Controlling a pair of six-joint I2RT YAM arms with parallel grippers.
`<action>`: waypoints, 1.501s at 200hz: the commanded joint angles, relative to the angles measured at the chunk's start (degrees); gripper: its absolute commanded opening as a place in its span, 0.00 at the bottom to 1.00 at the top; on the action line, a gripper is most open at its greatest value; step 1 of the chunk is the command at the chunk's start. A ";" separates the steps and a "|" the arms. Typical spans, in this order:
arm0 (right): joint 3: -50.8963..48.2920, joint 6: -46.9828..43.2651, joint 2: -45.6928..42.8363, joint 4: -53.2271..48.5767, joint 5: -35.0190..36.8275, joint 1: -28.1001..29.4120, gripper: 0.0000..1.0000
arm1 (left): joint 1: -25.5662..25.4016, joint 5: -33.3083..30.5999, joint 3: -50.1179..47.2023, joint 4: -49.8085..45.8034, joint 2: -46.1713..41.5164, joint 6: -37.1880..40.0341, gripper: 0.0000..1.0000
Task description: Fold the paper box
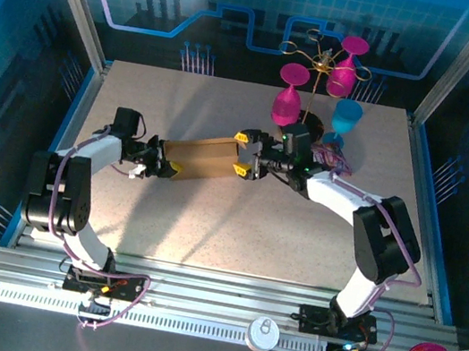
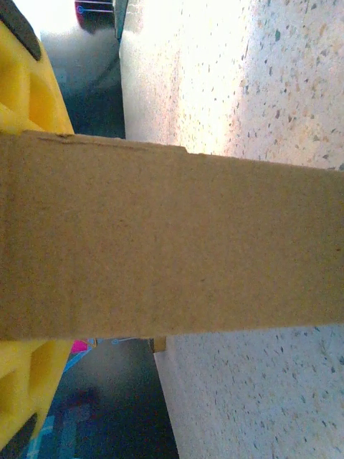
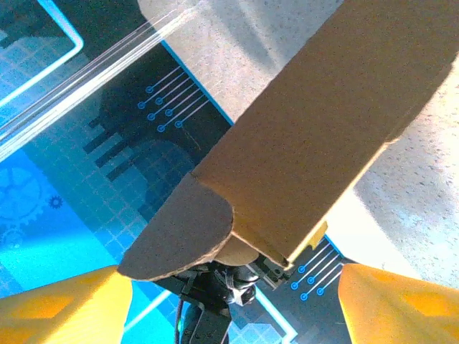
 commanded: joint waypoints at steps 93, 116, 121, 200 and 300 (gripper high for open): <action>31.93 -113.01 1.22 -53.76 6.91 -2.01 0.50 | 0.90 -6.07 0.62 -5.74 3.19 3.41 0.00; 37.97 -117.13 5.47 -58.60 9.83 -0.04 0.49 | 0.89 -6.33 0.45 -5.85 3.03 4.51 0.00; 39.41 -117.52 6.60 -59.74 10.00 0.39 0.48 | 0.90 -6.37 0.36 -5.87 3.17 4.55 0.00; 46.63 -119.84 13.03 -66.93 17.21 4.22 0.39 | 0.98 -6.38 0.86 -6.19 3.27 4.46 0.00; 50.51 -116.67 16.47 -67.58 21.27 5.49 0.17 | 0.99 -6.33 0.88 -6.54 3.36 4.88 0.00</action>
